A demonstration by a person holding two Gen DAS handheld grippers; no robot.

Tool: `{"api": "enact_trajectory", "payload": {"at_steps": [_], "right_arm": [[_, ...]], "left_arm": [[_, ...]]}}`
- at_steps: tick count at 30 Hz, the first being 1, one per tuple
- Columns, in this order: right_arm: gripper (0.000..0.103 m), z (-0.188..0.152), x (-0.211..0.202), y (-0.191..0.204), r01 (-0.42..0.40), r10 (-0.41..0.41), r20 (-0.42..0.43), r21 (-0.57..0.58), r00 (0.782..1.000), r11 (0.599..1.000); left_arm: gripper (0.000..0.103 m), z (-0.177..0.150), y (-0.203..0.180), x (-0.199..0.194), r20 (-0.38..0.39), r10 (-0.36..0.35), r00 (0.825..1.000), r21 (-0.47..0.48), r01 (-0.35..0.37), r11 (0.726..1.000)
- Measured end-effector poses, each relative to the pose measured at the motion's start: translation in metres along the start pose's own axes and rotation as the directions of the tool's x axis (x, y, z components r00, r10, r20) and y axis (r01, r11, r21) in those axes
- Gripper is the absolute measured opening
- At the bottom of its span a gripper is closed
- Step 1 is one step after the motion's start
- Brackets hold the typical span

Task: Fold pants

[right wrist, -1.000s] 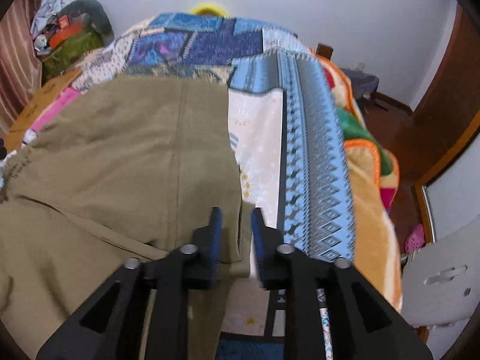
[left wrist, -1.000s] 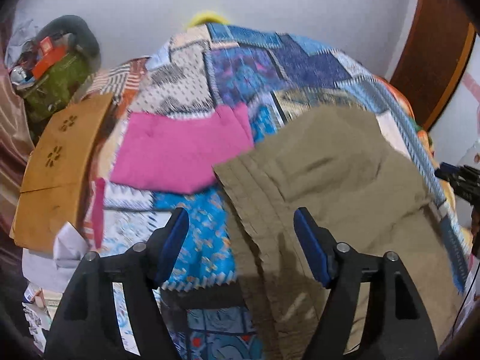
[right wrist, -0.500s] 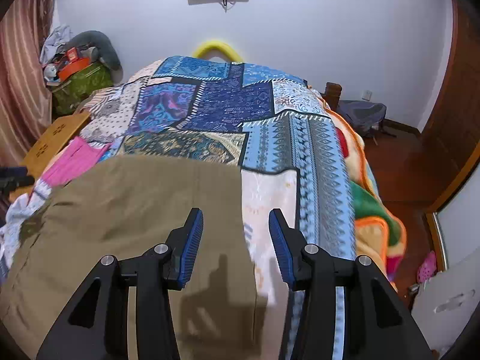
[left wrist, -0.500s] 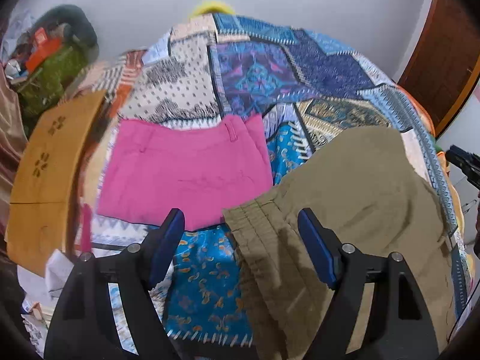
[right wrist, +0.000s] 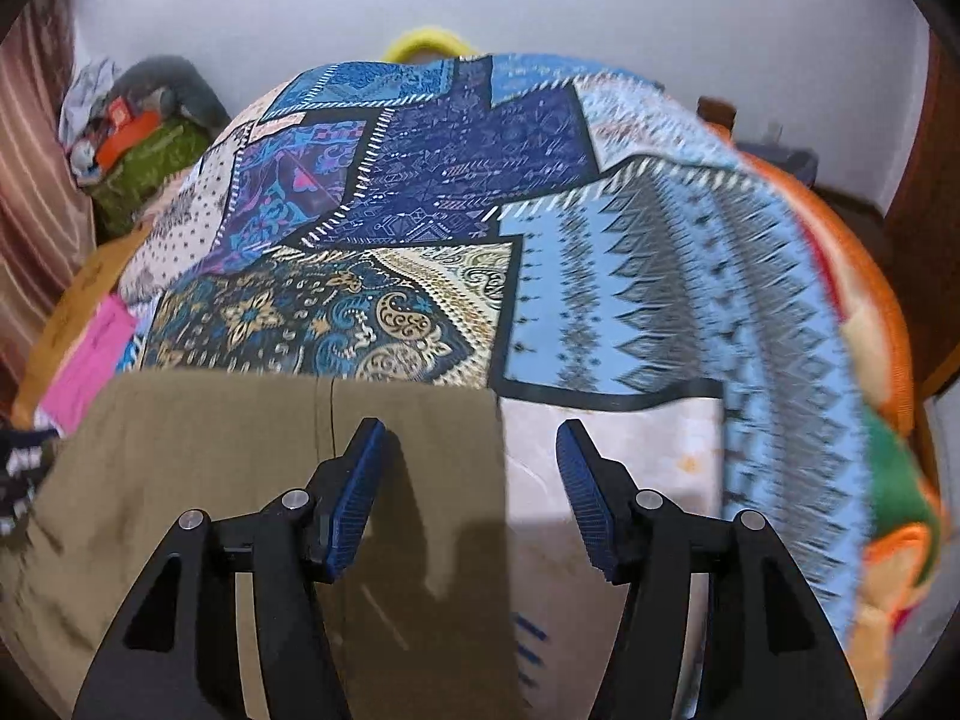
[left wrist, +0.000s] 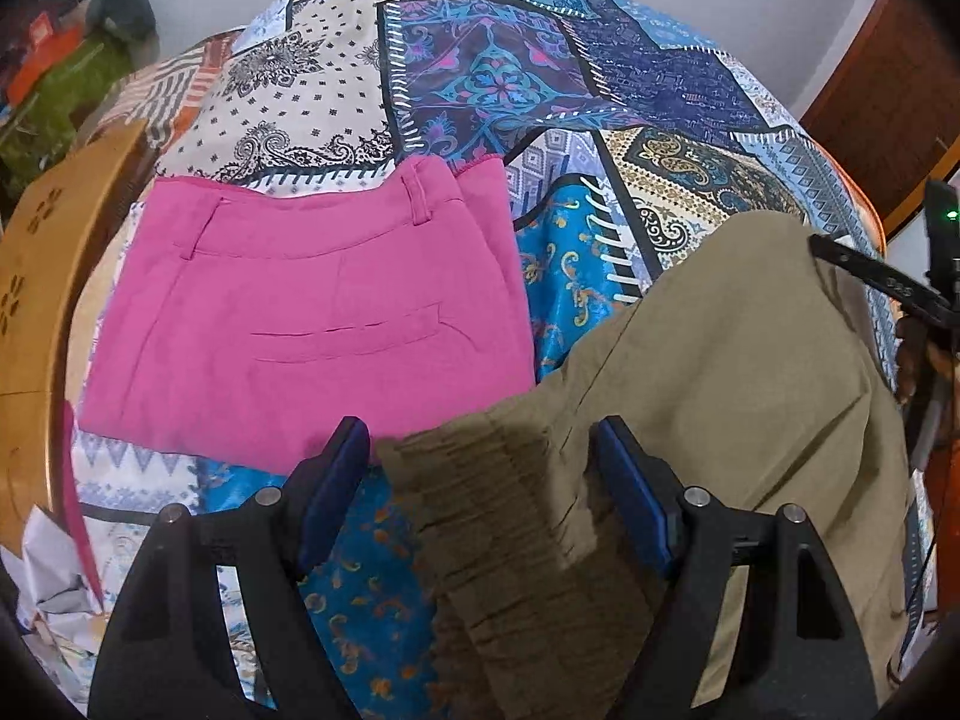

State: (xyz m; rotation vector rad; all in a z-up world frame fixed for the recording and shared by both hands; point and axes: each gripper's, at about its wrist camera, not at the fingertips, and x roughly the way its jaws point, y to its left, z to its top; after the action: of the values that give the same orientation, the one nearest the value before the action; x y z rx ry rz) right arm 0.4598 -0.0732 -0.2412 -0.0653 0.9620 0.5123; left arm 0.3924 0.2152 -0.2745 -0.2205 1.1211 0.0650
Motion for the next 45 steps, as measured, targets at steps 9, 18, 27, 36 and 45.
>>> {"api": "enact_trajectory", "payload": {"at_steps": [9, 18, 27, 36, 45], "right_arm": [[0.011, -0.003, 0.009, 0.017, 0.080, -0.077, 0.055, -0.053, 0.995, 0.995], [0.002, 0.015, -0.020, 0.030, 0.179, -0.167, 0.118, -0.105, 0.979, 0.978], [0.002, 0.042, -0.108, 0.041, 0.155, -0.129, 0.259, -0.083, 0.957, 0.984], [0.001, 0.004, -0.209, 0.049, 0.093, -0.053, 0.339, -0.102, 0.939, 0.990], [0.001, -0.067, -0.266, 0.056, 0.069, -0.028, 0.348, -0.107, 0.937, 0.992]], "left_arm": [[0.057, 0.001, 0.010, 0.001, 0.029, -0.043, 0.999, -0.071, 0.045, 0.996], [0.051, 0.016, -0.001, -0.045, 0.143, 0.100, 0.985, -0.019, -0.098, 0.995], [0.050, 0.015, -0.021, -0.132, 0.302, 0.111, 0.947, 0.043, -0.130, 0.991], [0.050, -0.034, -0.045, -0.197, 0.367, 0.087, 0.926, 0.102, -0.133, 0.986], [0.050, -0.101, -0.064, -0.230, 0.384, 0.054, 0.922, 0.176, -0.130, 0.976]]}}
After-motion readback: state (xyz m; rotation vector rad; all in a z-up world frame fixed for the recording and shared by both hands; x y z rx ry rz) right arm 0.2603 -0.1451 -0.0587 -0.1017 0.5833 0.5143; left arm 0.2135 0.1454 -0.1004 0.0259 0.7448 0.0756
